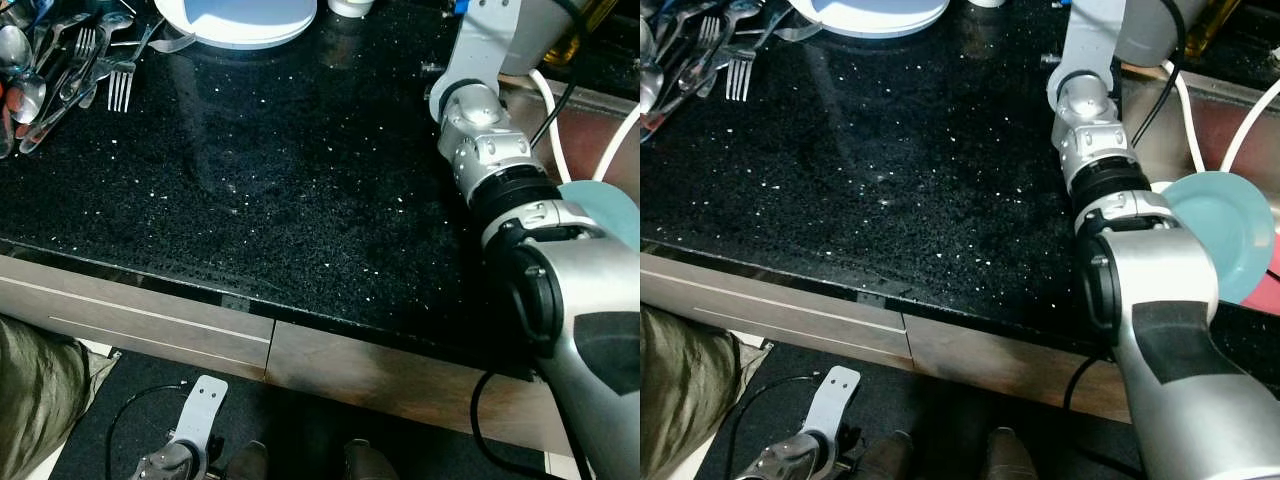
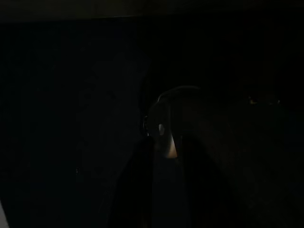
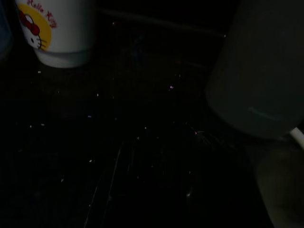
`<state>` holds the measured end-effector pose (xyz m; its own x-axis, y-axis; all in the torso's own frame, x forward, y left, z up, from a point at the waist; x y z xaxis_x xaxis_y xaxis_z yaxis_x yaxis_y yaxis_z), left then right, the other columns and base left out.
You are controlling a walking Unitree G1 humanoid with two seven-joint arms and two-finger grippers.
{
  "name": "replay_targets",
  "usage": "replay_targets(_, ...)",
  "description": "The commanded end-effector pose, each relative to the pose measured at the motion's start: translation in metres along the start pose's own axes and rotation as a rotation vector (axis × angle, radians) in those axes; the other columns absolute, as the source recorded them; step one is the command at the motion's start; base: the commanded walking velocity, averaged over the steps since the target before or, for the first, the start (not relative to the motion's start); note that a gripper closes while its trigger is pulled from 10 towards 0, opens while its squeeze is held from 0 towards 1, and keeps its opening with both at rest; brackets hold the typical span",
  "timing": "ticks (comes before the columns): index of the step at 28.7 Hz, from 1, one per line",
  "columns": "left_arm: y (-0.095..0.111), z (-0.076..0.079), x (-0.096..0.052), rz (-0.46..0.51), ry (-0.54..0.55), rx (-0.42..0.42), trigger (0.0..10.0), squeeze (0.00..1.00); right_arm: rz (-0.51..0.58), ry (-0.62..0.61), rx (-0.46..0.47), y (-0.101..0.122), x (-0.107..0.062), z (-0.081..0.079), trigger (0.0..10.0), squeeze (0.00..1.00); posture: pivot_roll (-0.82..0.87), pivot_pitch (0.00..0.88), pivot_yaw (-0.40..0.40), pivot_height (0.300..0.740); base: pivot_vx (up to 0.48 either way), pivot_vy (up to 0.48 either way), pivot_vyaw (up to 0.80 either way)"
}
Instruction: Kitchen organization
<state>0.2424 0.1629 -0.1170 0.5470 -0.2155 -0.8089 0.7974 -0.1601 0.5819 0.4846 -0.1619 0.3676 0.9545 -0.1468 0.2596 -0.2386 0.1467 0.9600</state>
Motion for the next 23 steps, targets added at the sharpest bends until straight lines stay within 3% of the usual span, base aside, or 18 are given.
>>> replay_targets(1, -0.049, 0.006, -0.005, -0.121, 0.007, -0.028, 10.0, 0.00, -0.039, -0.014, 0.016, -0.010, 0.000, 0.002, 10.0, 0.00, 0.14, 0.382, -0.137, 0.740, 0.000, 0.000, 0.00)
replay_targets(9, -0.052, 0.003, -0.007, -0.074, 0.048, -0.052, 10.0, 0.00, -0.075, -0.046, -0.002, -0.022, -0.001, 0.011, 10.0, 0.00, 0.16, 0.415, -0.146, 0.740, 0.000, 0.000, 0.00)
replay_targets(23, -0.062, -0.002, -0.014, -0.047, 0.068, -0.018, 10.0, 0.00, -0.063, -0.114, 0.027, -0.012, 0.001, 0.024, 10.0, 0.00, 0.20, 0.432, -0.120, 0.740, 0.000, 0.000, 0.00)
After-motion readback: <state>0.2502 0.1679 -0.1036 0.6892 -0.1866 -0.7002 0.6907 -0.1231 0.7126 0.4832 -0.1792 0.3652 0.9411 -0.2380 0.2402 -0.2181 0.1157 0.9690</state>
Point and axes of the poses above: a point about 5 cm out from each wrist's last joint towards the gripper, its own x axis pointing out of the wrist towards the gripper, its own y axis along the axis of the wrist's last joint, z = x × y, the point moved 6 cm from there along x, pointing out of the wrist towards the gripper, and after that the axes turned 5 degrees about -x, right-handed, at the moved point
